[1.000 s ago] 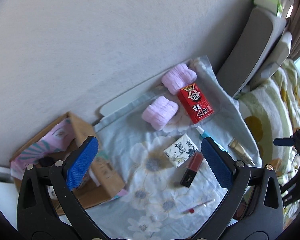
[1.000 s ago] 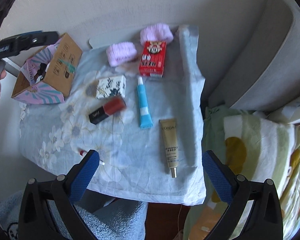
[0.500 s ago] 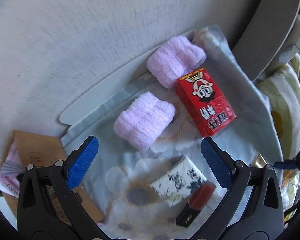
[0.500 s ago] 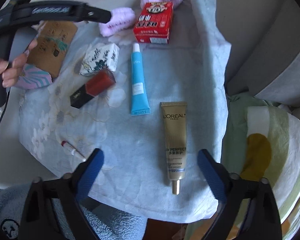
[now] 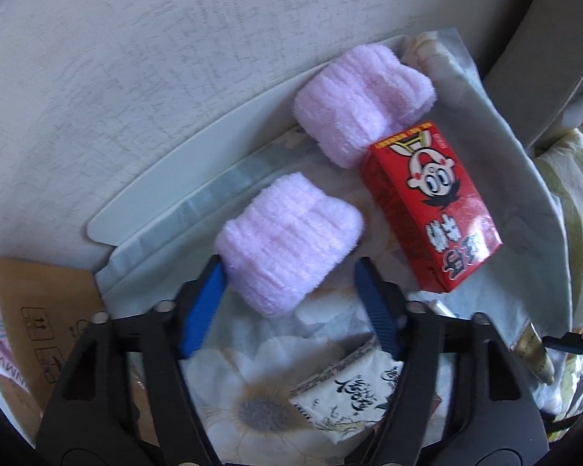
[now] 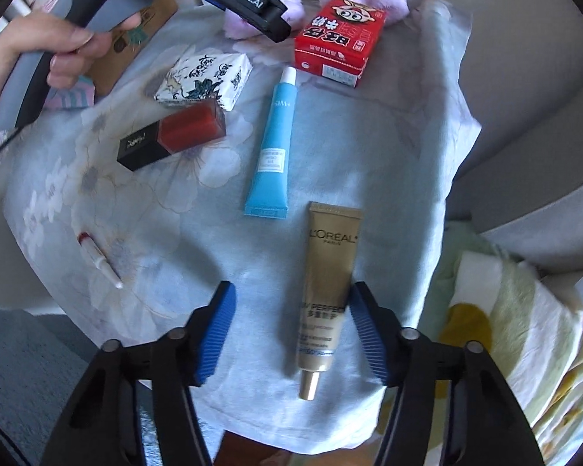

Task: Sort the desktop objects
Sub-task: 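Grasp a pink fuzzy sock with left gripper while right grasps gold L'Oreal tube, then carry the pink sock and gold tube over the cardboard box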

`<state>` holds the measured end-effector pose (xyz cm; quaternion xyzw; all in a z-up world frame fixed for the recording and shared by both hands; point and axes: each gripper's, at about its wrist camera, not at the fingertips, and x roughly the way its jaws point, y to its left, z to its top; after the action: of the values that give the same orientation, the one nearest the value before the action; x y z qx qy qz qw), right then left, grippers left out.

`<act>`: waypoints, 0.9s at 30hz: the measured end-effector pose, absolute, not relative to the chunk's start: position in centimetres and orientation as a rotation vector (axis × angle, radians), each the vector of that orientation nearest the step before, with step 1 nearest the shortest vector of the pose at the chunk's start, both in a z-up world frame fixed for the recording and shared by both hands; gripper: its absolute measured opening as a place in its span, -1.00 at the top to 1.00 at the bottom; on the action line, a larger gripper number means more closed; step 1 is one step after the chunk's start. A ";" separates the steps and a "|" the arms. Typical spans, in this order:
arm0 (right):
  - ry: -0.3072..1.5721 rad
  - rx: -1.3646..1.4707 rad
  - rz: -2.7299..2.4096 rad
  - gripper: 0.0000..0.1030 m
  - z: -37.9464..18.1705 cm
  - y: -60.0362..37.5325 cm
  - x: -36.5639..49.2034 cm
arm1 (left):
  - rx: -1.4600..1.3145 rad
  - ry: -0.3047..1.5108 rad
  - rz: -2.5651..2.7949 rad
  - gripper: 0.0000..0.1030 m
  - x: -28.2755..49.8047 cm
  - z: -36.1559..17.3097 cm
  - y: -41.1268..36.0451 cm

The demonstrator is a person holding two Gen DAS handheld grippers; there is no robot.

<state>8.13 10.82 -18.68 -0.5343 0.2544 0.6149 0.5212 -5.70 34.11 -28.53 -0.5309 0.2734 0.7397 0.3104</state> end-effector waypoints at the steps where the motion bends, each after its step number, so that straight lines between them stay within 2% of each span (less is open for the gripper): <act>1: 0.588 -1.287 1.470 0.13 -18.6 10.7 8.2 | -1.408 0.731 1.961 -0.02 -5.7 -28.6 34.0; 2: 0.571 -1.290 1.465 0.31 -18.5 10.6 8.3 | -1.417 0.742 1.965 0.00 -5.7 -28.8 33.9; 4: 0.548 -1.287 1.449 0.52 -18.3 10.5 8.7 | -1.406 0.743 1.977 0.07 -5.5 -28.8 33.7; 5: 0.553 -1.279 1.448 0.54 -18.3 10.5 8.9 | -1.399 0.751 1.986 0.11 -5.4 -28.8 33.6; 10: 0.571 -1.246 1.457 0.56 -18.1 10.4 8.7 | -1.372 0.755 2.006 0.44 -4.5 -28.2 33.3; 19: 0.588 -1.224 1.506 0.56 -17.5 10.1 7.3 | -1.396 0.635 1.988 0.49 -4.2 -25.2 31.3; 27: 0.585 -1.147 1.494 0.56 -14.3 9.3 6.5 | -1.348 0.521 1.985 0.49 -3.5 -19.6 29.6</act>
<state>6.52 9.32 -14.34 -0.4851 0.2473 0.6317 0.5517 -3.54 29.57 -19.57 -0.5170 0.1999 0.7613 0.3364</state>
